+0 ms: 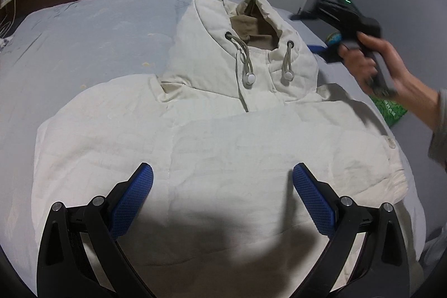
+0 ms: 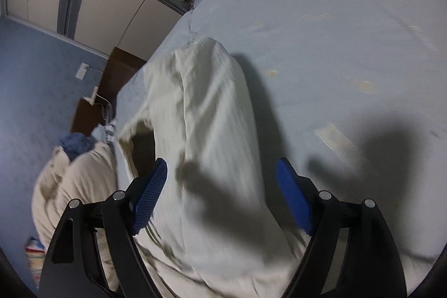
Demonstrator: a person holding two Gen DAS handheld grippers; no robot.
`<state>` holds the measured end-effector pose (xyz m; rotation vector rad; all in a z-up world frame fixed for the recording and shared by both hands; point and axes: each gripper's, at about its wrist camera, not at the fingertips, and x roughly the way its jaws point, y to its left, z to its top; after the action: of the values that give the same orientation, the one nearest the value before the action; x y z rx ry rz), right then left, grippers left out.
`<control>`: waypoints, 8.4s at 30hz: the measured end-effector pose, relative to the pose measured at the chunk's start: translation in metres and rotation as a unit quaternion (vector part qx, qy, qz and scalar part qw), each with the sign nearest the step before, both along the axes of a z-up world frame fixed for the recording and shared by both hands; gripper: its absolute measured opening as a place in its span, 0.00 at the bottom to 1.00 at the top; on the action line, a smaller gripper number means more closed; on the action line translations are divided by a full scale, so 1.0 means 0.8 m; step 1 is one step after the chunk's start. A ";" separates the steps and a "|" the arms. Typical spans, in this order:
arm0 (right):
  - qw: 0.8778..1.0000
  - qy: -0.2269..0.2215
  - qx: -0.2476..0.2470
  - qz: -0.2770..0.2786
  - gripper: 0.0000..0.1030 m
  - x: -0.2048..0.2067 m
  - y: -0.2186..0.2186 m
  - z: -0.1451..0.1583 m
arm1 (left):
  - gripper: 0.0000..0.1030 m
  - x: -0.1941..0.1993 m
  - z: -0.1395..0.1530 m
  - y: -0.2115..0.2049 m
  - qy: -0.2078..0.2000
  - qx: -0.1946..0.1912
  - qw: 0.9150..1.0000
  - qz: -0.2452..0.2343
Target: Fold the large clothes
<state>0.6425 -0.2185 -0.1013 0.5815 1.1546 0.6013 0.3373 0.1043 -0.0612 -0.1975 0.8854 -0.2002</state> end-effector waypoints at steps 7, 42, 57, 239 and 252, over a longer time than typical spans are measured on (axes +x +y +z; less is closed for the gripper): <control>0.999 0.003 -0.019 0.035 0.64 0.031 0.051 -0.022 | 0.94 0.003 -0.013 0.005 -0.020 -0.004 1.000 -0.002; 0.880 -0.343 -0.235 0.232 0.17 -0.447 0.035 0.058 | 0.93 -0.126 0.128 0.114 -0.030 -0.088 0.981 0.169; 0.818 -0.411 -0.338 0.221 0.17 -0.510 0.027 0.019 | 0.93 -0.108 0.137 0.076 0.027 -0.268 0.954 0.134; 0.995 0.061 0.049 -0.064 0.29 -0.709 -0.303 -0.052 | 0.50 -0.355 -0.065 0.189 0.298 -0.269 0.913 0.069; 0.998 0.010 0.068 -0.014 0.13 -0.716 -0.291 -0.027 | 0.21 -0.363 -0.012 0.133 0.252 -0.222 0.941 -0.037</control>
<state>0.0701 -0.4514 -0.1231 0.7213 1.1284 0.6549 0.0466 0.2107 -0.0711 -0.6597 1.3521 -0.4315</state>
